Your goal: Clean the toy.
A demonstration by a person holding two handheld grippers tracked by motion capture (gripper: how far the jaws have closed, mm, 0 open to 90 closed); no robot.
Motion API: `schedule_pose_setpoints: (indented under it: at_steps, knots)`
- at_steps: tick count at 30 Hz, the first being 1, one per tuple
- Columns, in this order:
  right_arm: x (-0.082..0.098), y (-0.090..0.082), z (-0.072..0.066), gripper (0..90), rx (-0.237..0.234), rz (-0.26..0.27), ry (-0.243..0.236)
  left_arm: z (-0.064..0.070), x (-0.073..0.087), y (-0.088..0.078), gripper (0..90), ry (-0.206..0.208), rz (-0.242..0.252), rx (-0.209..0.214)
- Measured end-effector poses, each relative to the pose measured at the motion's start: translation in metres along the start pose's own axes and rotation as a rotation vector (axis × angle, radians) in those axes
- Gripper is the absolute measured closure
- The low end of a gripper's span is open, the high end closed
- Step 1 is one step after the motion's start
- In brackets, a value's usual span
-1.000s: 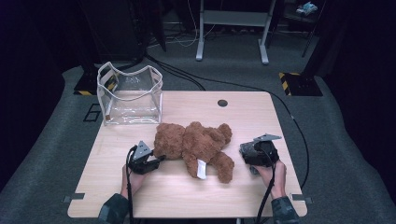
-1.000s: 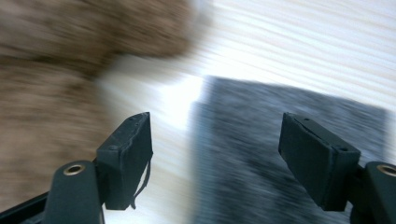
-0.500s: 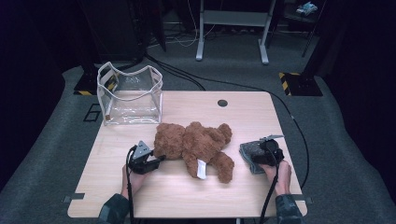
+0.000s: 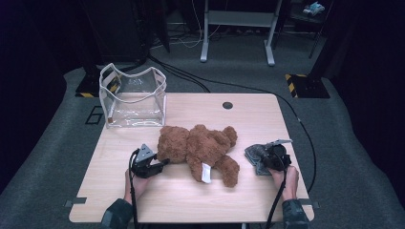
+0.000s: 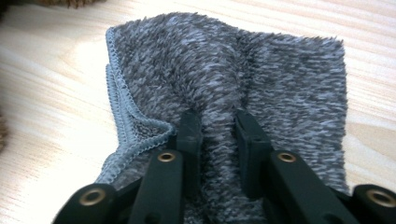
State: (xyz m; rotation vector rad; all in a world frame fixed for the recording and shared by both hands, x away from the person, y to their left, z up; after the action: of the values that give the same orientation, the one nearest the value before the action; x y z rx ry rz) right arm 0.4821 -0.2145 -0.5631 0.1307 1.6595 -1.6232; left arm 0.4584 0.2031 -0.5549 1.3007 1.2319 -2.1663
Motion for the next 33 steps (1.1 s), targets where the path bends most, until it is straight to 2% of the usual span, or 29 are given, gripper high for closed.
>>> schedule_pose_setpoints:
  at_steps: [6, 13, 17, 20, 27, 28, 29, 33]
  knots:
    - [-0.004, -0.007, 0.001, 78.7, 0.012, 0.023, 0.003, 0.0, -0.001, 0.0, 57.7, 0.011, 0.001, -0.003]
    - [-0.021, -0.026, -0.001, 78.7, 0.005, 0.074, -0.003, 0.0, -0.001, 0.0, 58.0, 0.005, -0.003, 0.0]
    - [-0.037, -0.039, -0.005, 78.7, -0.01, 0.115, -0.02, 0.0, -0.001, -0.001, 57.9, 0.009, -0.009, -0.002]
    - [-0.048, -0.046, -0.008, 78.7, -0.025, 0.132, -0.052, 0.0, -0.001, -0.001, 57.4, 0.015, -0.017, 0.001]
    - [-0.072, -0.058, -0.018, 78.7, -0.045, 0.163, -0.087, 0.0, -0.002, -0.004, 48.5, 0.003, -0.015, 0.005]
    - [-0.075, -0.059, -0.019, 78.7, -0.046, 0.173, -0.1, 0.001, -0.002, -0.006, 48.5, -0.001, -0.024, 0.01]
    - [-0.077, -0.06, -0.021, 78.7, -0.052, 0.17, -0.094, 0.001, -0.002, -0.006, 48.8, 0.007, -0.022, 0.004]
    - [-0.088, -0.066, -0.028, 78.7, -0.068, 0.184, -0.118, 0.002, -0.002, -0.006, 55.5, 0.023, -0.031, -0.017]
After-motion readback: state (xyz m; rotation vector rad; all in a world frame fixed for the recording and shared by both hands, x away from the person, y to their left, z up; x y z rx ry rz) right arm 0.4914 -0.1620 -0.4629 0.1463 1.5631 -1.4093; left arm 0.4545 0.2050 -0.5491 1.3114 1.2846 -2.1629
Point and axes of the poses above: each handheld gripper's, and its own axes: y roughly forward along the jaws, x roughly out of its underside, z roughly to its right, the point moved 8 cm from there along y, roughly forward along the jaws, and after that the axes turned 12 degrees about -y, right-handed, at the moved point
